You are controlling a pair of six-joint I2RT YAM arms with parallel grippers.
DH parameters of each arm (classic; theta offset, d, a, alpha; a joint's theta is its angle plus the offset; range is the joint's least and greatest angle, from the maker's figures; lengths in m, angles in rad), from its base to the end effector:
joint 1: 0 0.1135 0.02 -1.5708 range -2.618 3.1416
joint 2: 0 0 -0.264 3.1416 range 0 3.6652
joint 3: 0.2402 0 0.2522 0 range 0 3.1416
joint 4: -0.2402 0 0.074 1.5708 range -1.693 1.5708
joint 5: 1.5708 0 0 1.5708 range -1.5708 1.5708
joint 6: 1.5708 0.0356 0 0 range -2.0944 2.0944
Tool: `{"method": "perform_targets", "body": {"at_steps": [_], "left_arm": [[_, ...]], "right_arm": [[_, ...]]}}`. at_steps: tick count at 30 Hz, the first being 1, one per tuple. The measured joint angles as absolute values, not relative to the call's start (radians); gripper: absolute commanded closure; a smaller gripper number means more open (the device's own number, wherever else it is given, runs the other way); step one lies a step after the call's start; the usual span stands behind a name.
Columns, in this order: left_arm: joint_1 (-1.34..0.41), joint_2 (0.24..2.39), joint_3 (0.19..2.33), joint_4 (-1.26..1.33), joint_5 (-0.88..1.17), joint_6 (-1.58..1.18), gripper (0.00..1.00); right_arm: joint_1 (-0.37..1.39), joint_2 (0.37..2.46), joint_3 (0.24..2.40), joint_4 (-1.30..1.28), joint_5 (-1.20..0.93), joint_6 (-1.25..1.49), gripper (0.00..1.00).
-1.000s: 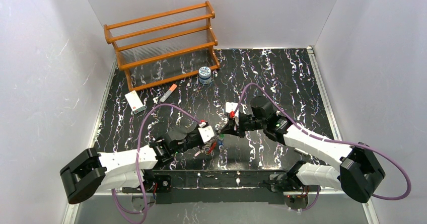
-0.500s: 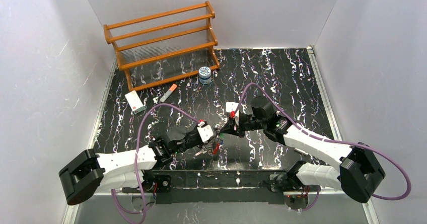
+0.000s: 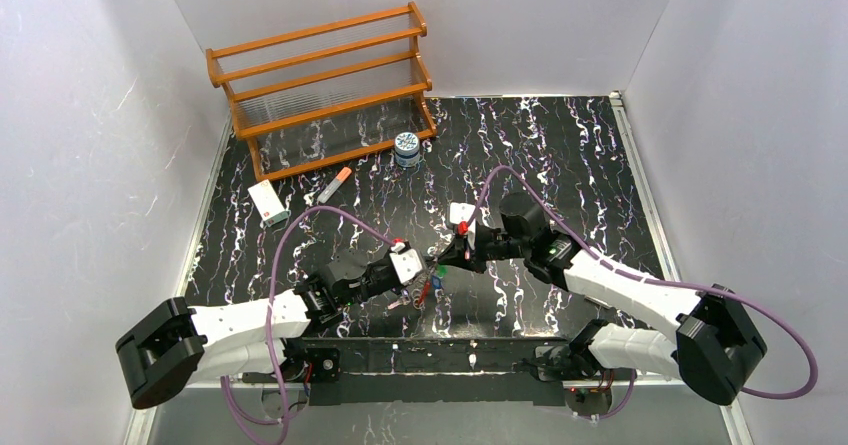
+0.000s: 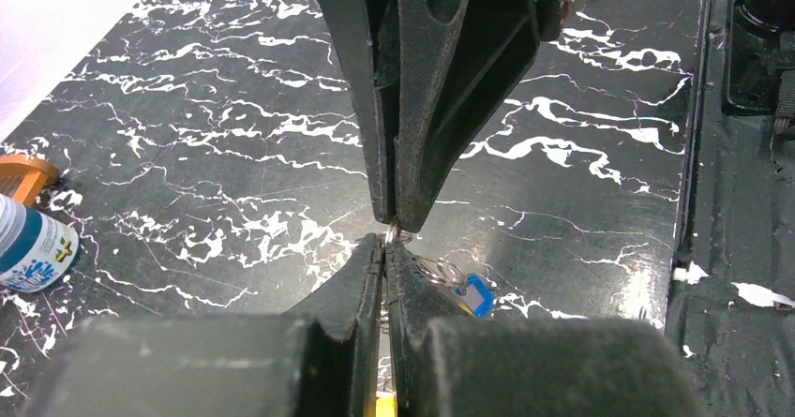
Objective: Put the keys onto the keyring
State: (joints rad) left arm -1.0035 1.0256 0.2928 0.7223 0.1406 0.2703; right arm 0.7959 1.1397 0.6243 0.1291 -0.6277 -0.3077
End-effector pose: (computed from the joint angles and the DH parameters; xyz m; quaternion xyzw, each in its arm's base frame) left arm 0.1111 -0.1836 0.2188 0.4614 0.5407 -0.2981 0.6371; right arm 0.1583 0.1916 0.2461 -0.5604 0.5817 0.3769 0.4533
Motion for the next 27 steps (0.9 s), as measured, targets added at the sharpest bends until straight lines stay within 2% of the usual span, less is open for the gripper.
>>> {"method": "perform_targets", "body": {"at_steps": [1, 3, 5, 7, 13, 18, 27], "left_arm": [[-1.003, 1.024, 0.292, 0.726, 0.141, 0.272, 1.0], [-1.003, 1.02, 0.292, 0.726, 0.142, 0.279, 1.0], [-1.003, 1.018, 0.29, 0.725, 0.144, 0.286, 1.0], [-1.003, 1.018, 0.29, 0.725, 0.146, 0.292, 1.0], [-1.003, 1.018, 0.29, 0.716, 0.154, 0.303, 1.0], [-1.003, 1.018, 0.29, 0.709, 0.161, 0.305, 1.0], [-1.003, 1.018, 0.29, 0.706, 0.17, 0.307, 1.0]], "right_arm": [[0.797, 1.136, 0.624, 0.129, -0.622, -0.302, 0.67], [0.799, 1.124, 0.621, 0.132, -0.609, -0.293, 0.51], [0.799, 1.1, 0.61, 0.144, -0.6, -0.292, 0.4], [0.799, 1.069, 0.59, 0.161, -0.592, -0.295, 0.36], [0.799, 1.046, 0.566, 0.187, -0.587, -0.319, 0.37], [0.799, 1.089, 0.566, 0.192, -0.59, -0.34, 0.48], [0.799, 1.154, 0.571, 0.207, -0.622, -0.348, 0.63]]}}
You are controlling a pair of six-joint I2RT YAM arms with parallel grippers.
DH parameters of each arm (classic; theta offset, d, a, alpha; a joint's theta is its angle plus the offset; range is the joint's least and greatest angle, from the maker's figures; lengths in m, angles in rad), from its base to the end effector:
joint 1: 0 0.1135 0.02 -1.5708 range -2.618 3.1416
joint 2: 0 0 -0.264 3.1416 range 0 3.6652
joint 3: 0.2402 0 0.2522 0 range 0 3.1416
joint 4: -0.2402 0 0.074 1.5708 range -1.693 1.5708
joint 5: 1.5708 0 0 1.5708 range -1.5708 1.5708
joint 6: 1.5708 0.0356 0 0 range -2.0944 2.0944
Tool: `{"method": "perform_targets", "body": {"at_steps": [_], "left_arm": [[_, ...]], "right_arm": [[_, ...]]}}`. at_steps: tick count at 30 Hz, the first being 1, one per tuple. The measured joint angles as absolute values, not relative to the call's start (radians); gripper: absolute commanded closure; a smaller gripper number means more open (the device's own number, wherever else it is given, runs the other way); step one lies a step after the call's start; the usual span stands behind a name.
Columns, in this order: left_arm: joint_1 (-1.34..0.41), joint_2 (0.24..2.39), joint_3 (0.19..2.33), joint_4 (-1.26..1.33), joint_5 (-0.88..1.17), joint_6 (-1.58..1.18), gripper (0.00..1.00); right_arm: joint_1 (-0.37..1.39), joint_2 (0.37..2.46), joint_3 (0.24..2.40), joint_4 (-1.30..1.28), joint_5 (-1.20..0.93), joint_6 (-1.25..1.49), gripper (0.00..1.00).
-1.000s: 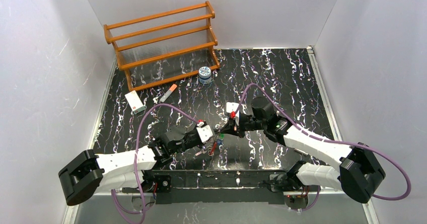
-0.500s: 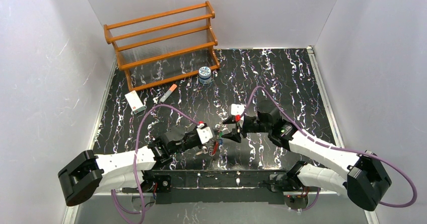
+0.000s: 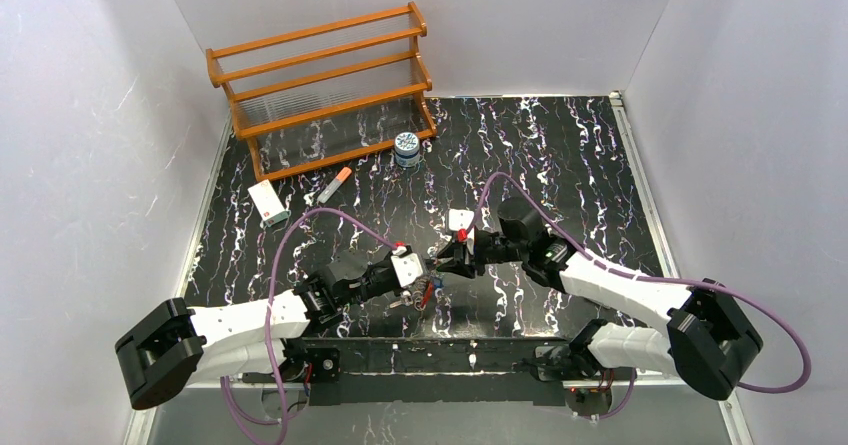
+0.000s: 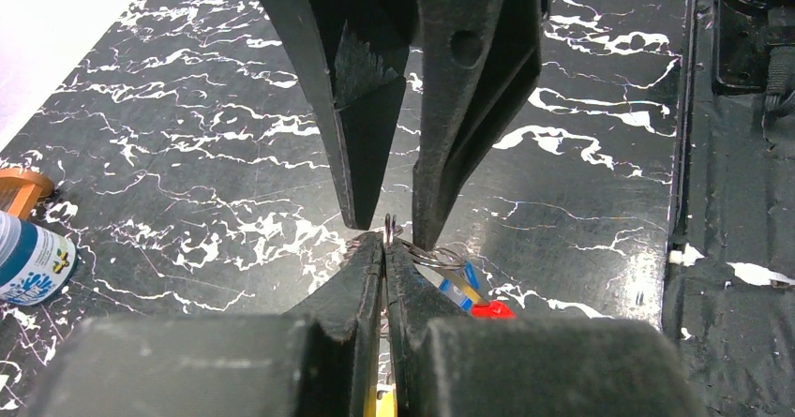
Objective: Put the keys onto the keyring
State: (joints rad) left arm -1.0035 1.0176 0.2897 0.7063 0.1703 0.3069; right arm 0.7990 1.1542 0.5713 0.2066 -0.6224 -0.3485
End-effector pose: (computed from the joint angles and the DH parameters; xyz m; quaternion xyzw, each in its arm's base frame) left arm 0.1094 -0.1830 0.2176 0.4811 0.5284 -0.2950 0.6343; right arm 0.1570 0.1911 0.2324 -0.5719 0.5677 0.3664 0.4653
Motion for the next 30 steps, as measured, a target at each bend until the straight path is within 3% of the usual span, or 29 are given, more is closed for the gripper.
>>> {"method": "perform_targets", "body": {"at_steps": [3, 9, 12, 15, 18, 25, 30], "left_arm": [[-1.003, 1.018, 0.29, 0.705, 0.173, 0.308, 1.0], [-1.003, 1.018, 0.291, 0.696, 0.169, 0.312, 1.0], [-1.003, 1.018, 0.292, 0.694, 0.169, 0.31, 1.0], [-1.003, 1.018, 0.292, 0.693, 0.168, 0.311, 0.83], [-1.003, 1.016, 0.292, 0.689, 0.162, 0.315, 0.73], [-1.003, 0.971, 0.286, 0.68, 0.146, 0.305, 0.72], [-1.003, 0.959, 0.273, 0.683, 0.148, 0.291, 0.82]], "right_arm": [[0.799, 1.169, 0.582, 0.213, -0.634, -0.347, 0.67], [0.799, 1.172, 0.584, 0.213, -0.643, -0.347, 0.99], [0.799, 1.173, 0.584, 0.212, -0.646, -0.348, 0.99], [0.799, 1.173, 0.584, 0.212, -0.646, -0.347, 0.99], [0.799, 1.171, 0.58, 0.218, -0.646, -0.334, 0.99], [0.799, 1.133, 0.518, 0.333, -0.651, -0.256, 0.99], [0.799, 1.126, 0.492, 0.4, -0.662, -0.199, 0.99]]}}
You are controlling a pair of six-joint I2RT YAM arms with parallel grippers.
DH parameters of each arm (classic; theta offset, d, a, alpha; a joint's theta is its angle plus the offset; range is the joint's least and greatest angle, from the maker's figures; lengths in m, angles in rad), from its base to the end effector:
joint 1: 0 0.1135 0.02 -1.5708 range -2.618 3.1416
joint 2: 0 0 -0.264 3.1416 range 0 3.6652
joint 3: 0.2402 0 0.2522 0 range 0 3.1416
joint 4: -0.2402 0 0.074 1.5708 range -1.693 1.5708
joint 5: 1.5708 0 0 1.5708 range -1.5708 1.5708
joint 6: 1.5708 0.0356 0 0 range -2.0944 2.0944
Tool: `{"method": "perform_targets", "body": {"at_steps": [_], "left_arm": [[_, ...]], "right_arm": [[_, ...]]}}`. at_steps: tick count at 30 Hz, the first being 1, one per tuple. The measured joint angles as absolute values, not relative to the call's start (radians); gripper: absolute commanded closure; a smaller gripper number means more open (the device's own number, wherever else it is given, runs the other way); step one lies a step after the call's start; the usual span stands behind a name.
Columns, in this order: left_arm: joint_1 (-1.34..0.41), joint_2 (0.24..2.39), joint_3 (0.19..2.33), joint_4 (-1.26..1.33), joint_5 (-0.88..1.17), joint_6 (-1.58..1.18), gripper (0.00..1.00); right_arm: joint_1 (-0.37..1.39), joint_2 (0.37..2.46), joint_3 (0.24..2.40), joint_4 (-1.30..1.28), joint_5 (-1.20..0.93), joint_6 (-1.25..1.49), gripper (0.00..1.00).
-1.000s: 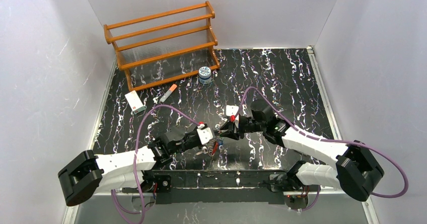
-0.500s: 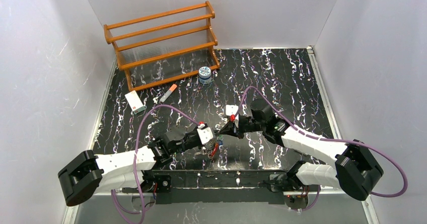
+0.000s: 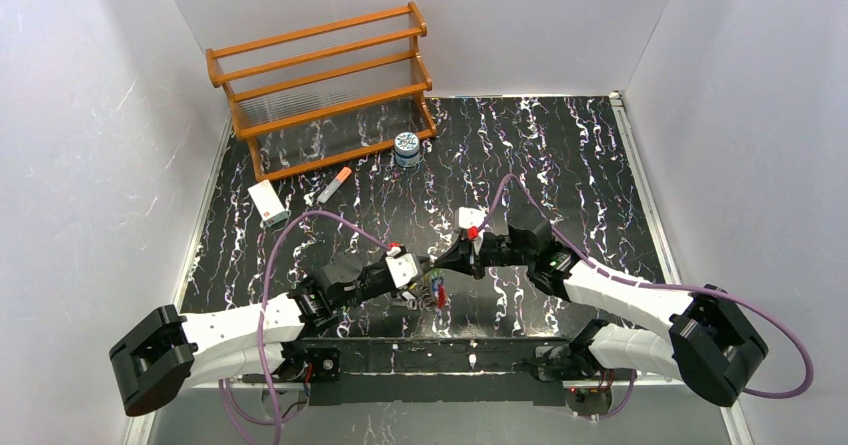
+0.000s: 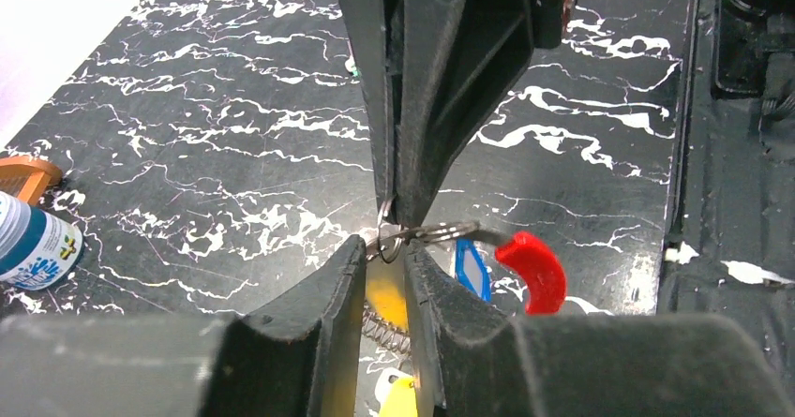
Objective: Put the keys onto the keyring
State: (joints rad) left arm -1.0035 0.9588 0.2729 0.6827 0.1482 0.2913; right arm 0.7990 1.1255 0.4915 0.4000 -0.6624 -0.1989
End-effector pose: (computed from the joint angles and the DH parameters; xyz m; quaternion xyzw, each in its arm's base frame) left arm 0.1058 -0.1758 0.2205 0.4677 0.5319 -0.2946 0.6416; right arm 0.1506 0.1862 0.2313 -0.5321 0.5553 0.4170 0.4844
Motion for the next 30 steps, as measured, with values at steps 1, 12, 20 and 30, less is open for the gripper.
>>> {"method": "perform_targets", "body": {"at_steps": [1, 12, 20, 30], "left_arm": [[-1.003, 0.959, 0.27, 0.683, 0.15, 0.289, 0.84], [-1.003, 0.959, 0.268, 0.697, 0.157, 0.272, 0.85], [-1.003, 0.959, 0.268, 0.707, 0.149, 0.266, 0.87], [-1.003, 0.96, 0.268, 0.71, 0.138, 0.251, 1.0]], "right_arm": [[0.799, 1.126, 0.492, 0.411, -0.663, -0.191, 0.99], [0.794, 1.126, 0.492, 0.439, -0.662, -0.178, 0.99], [0.794, 1.126, 0.492, 0.438, -0.666, -0.168, 0.99], [0.794, 1.126, 0.492, 0.439, -0.666, -0.167, 0.99]]}}
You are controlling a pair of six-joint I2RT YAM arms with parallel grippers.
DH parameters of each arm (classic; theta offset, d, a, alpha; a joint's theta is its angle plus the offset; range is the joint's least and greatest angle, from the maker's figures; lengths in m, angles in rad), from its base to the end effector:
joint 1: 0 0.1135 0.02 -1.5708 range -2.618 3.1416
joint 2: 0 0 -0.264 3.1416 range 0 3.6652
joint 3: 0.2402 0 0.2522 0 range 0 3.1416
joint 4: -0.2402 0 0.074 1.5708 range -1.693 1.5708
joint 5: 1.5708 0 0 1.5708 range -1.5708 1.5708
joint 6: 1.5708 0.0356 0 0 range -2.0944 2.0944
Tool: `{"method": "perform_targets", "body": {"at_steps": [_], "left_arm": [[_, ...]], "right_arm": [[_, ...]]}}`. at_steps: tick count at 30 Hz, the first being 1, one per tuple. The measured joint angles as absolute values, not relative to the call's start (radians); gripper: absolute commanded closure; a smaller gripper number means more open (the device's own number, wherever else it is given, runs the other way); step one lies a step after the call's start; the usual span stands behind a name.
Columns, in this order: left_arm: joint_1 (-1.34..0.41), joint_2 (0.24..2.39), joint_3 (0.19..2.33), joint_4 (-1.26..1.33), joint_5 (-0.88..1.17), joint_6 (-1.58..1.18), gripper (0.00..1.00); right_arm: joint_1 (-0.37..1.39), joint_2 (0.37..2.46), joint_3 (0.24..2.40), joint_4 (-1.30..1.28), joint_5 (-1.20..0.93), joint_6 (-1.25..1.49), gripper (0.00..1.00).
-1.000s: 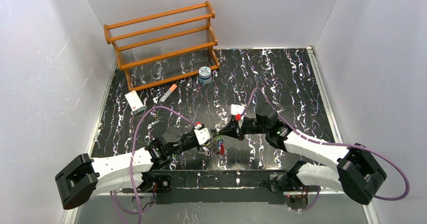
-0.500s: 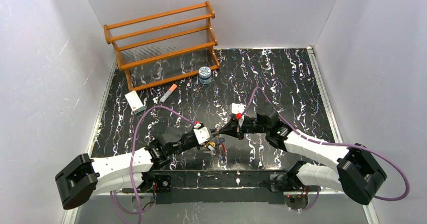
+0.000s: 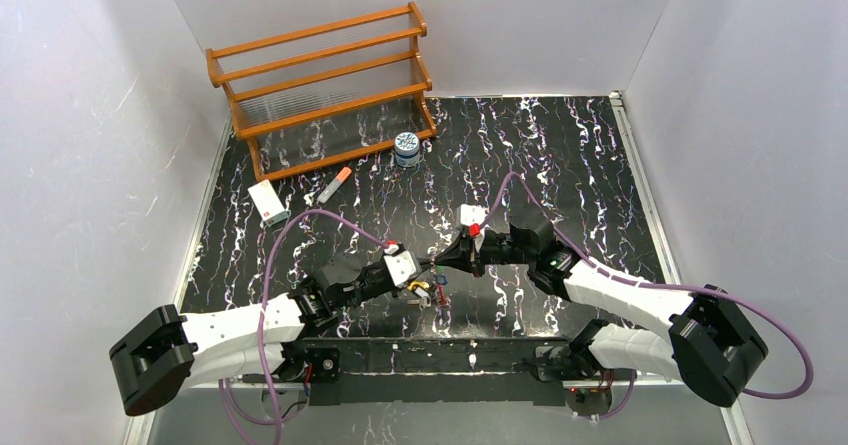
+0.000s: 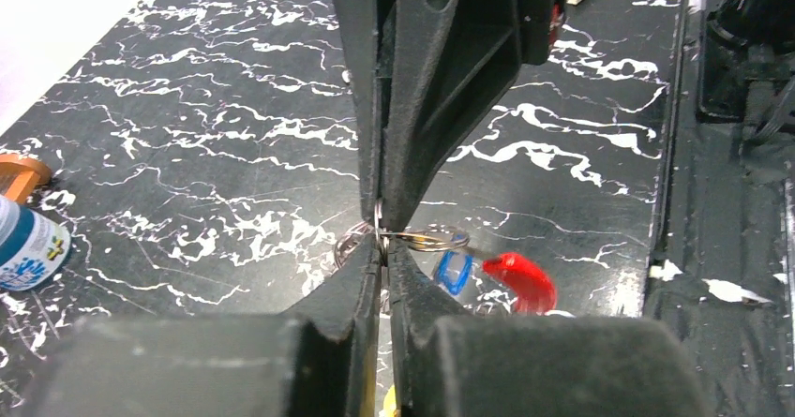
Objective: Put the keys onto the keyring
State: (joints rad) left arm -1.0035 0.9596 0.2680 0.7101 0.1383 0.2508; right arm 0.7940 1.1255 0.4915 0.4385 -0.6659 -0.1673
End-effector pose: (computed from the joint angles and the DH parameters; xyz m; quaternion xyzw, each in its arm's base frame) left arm 0.1058 -0.1753 0.2217 0.4500 0.5369 -0.3067 0.6443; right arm 0.1520 0.1860 0.2352 -0.5216 0.5516 0.4252 0.4928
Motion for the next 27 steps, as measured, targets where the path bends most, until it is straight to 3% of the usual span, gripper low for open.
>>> {"method": "perform_targets", "body": {"at_steps": [5, 11, 13, 15, 22, 23, 27], "left_arm": [[-1.005, 0.96, 0.26, 0.725, 0.138, 0.241, 1.0], [-1.005, 0.958, 0.248, 0.746, 0.114, 0.232, 1.0], [-1.005, 0.957, 0.241, 0.75, 0.099, 0.231, 1.0], [-1.005, 0.954, 0.236, 0.751, 0.087, 0.229, 1.0], [-1.005, 0.953, 0.235, 0.753, 0.071, 0.227, 1.0], [-1.005, 0.953, 0.235, 0.753, 0.07, 0.227, 1.0], [-1.005, 0.953, 0.235, 0.753, 0.067, 0.227, 1.0]], "right_arm": [[0.792, 1.126, 0.492, 0.44, -0.662, -0.169, 0.99], [0.793, 1.125, 0.492, 0.442, -0.659, -0.146, 0.52], [0.794, 1.125, 0.492, 0.442, -0.669, -0.131, 0.26], [0.791, 1.124, 0.492, 0.452, -0.691, -0.105, 0.13], [0.757, 1.108, 0.516, 0.522, -0.719, 0.006, 0.08], [0.752, 1.108, 0.525, 0.525, -0.707, 0.019, 0.03], [0.744, 1.092, 0.551, 0.524, -0.579, 0.088, 0.01]]}}
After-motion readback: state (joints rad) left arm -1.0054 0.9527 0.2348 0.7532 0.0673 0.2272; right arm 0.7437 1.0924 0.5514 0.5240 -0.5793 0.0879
